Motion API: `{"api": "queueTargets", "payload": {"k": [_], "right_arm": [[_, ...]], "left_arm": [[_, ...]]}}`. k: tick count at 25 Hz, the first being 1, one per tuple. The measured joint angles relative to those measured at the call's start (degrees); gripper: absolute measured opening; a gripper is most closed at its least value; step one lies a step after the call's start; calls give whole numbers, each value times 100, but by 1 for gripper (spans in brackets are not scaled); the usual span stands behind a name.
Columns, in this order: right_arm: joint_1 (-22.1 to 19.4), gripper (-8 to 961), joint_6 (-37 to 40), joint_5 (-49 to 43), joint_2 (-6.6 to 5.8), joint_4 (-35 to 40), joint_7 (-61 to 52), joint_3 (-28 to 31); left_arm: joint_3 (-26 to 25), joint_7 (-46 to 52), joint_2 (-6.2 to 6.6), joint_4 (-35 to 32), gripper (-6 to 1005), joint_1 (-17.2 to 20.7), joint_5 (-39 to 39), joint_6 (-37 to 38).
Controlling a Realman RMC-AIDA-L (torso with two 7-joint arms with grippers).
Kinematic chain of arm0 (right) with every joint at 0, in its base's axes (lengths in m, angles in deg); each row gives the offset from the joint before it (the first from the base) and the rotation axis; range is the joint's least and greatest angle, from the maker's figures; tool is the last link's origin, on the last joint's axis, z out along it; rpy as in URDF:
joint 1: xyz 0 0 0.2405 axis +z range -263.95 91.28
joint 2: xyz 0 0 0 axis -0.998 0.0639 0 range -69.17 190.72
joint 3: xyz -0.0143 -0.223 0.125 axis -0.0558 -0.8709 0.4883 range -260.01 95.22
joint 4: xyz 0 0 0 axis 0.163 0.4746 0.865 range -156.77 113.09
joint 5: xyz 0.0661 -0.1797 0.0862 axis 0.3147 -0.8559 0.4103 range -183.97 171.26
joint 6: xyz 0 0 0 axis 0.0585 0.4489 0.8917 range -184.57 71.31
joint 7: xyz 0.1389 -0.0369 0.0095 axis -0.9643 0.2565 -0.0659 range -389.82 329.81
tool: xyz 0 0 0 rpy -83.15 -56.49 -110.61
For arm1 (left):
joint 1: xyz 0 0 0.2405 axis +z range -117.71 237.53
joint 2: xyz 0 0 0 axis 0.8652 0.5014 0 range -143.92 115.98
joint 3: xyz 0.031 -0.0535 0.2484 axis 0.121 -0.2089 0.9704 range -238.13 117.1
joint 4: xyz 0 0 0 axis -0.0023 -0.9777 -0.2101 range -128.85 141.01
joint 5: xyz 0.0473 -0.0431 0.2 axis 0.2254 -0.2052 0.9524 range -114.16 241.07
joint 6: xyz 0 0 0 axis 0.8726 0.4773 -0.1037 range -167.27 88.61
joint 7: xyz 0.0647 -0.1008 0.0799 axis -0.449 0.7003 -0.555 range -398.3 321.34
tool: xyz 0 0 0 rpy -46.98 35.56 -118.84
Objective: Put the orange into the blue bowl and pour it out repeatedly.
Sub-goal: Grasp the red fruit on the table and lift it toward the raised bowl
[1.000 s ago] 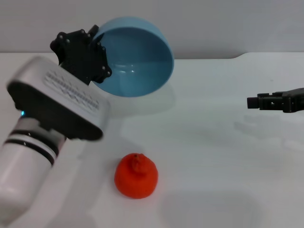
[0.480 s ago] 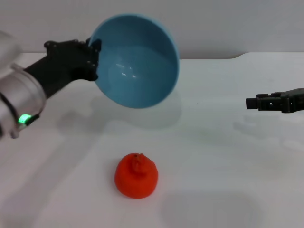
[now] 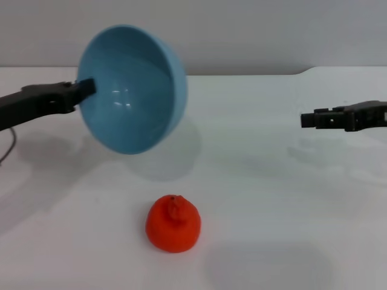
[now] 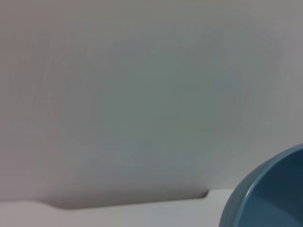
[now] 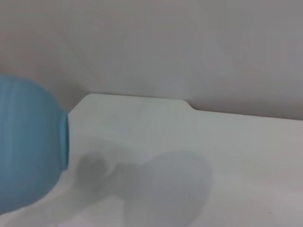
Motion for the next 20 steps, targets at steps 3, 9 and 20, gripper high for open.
{"api": "queueTargets", "payload": {"k": [3,9,20], "right_arm": [[103,468,-46,-36,1,-36,114,-83],[133,467,-384,-38,14,-47,336,-541],[198,504,-573,25,40,-45,869,-1076]], "left_arm": [[-358,121,1,71,-1,-35,131,359],[-527,220,-3,9,-1,28,212,559],[-838,852,1,-519,-2,-5,1230,1018]]}}
